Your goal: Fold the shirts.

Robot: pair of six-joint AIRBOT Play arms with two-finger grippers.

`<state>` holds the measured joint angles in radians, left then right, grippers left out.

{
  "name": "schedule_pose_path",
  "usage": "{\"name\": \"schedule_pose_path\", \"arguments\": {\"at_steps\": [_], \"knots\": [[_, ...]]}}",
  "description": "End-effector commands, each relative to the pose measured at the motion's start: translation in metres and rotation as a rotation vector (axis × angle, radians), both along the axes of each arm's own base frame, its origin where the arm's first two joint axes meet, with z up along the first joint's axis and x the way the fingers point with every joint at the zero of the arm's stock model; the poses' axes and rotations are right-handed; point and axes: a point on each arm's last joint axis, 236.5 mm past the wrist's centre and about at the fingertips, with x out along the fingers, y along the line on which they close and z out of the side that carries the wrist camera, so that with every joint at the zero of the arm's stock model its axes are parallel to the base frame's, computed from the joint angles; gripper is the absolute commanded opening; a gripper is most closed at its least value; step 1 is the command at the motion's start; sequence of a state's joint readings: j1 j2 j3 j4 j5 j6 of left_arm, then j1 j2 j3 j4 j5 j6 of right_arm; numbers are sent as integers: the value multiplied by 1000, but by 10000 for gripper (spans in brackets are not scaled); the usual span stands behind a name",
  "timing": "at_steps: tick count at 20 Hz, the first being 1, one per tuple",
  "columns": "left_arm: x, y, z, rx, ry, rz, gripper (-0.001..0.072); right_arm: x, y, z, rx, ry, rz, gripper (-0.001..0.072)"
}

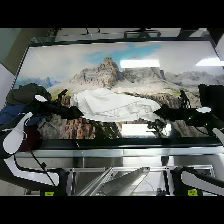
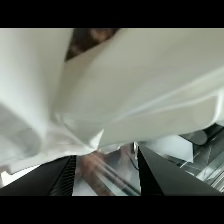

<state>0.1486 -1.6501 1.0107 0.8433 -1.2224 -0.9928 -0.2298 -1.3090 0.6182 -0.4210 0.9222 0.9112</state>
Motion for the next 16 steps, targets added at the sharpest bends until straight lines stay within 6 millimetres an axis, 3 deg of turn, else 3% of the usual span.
{"name": "schedule_pose_path", "arguments": {"at_steps": [1,2,4,7,9,12,14,16], "knots": [[3,-11,-1,6,-30,-28,452,2,1,1,9,-2,-8,17],[4,-13,-2,13,-39,-35,391,3,1,3,17,-4,-14,17],[10,-16,-5,32,-64,-31,195,6,3,7,33,-22,-18,17],[18,-15,-8,52,-92,-16,167,7,5,10,50,-26,-21,17],[17,-16,-8,50,-88,-15,23,5,8,12,61,-23,-8,17],[15,-17,-6,43,-78,-18,23,2,12,14,74,-19,5,17],[16,-23,6,11,-93,-17,23,0,20,24,111,-48,39,17],[22,-41,52,-87,-186,-31,23,3,38,74,258,-169,86,16]]}}
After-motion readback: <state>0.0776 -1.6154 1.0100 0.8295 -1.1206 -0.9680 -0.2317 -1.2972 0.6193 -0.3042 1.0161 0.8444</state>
